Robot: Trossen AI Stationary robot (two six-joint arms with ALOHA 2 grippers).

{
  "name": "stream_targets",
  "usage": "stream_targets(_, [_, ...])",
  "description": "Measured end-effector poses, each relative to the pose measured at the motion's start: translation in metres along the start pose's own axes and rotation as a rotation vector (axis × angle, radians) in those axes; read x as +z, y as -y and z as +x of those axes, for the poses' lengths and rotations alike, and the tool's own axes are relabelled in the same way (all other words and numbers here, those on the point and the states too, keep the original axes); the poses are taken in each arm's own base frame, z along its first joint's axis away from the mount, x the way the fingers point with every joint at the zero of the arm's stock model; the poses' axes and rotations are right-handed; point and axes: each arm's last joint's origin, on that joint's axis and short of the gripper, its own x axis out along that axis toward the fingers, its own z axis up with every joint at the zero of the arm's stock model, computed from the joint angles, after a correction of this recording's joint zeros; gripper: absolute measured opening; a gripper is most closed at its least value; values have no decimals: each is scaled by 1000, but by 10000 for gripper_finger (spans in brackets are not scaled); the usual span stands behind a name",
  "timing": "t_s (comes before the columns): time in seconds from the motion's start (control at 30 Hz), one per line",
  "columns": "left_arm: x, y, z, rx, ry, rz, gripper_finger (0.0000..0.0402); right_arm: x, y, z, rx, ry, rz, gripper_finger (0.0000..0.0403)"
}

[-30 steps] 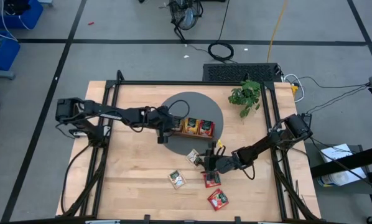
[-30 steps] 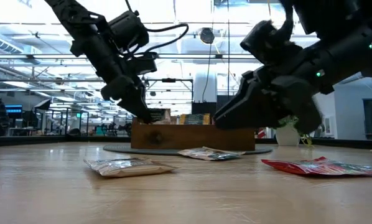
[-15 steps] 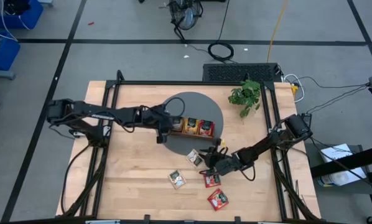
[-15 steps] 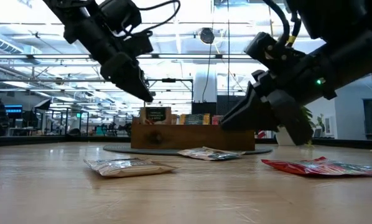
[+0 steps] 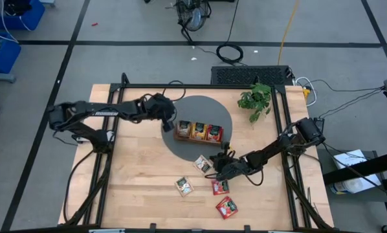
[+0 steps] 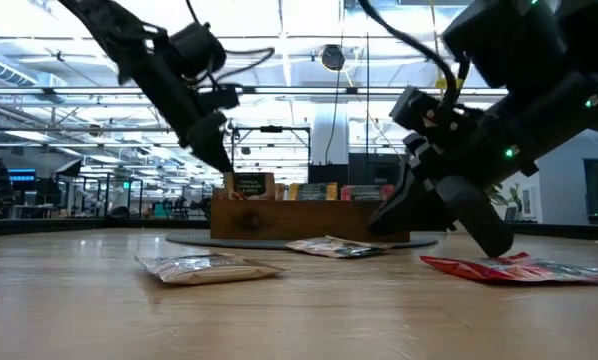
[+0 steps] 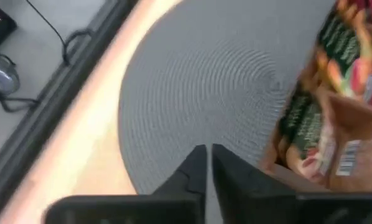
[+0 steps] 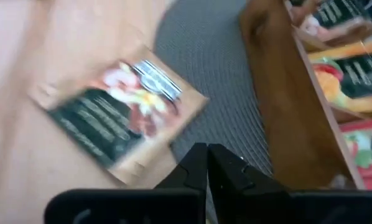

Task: Pick & Place Tea
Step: Put the brown tea bag into the left section of the wooden organizer

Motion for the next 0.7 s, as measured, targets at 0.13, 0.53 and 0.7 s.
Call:
stream_targets(0.13, [-5,-8,24,8,-14,-33,10,-9,12,6,-33,-33,34,5])
stream_targets(0.53, [-27,12,67,-87,-127,3,10,-36,45,17,-76,-32,169,1])
stream_targets(0.7, [-26,23,65,-110,-120,22,24,-40,52,19,-98,-42,195,1])
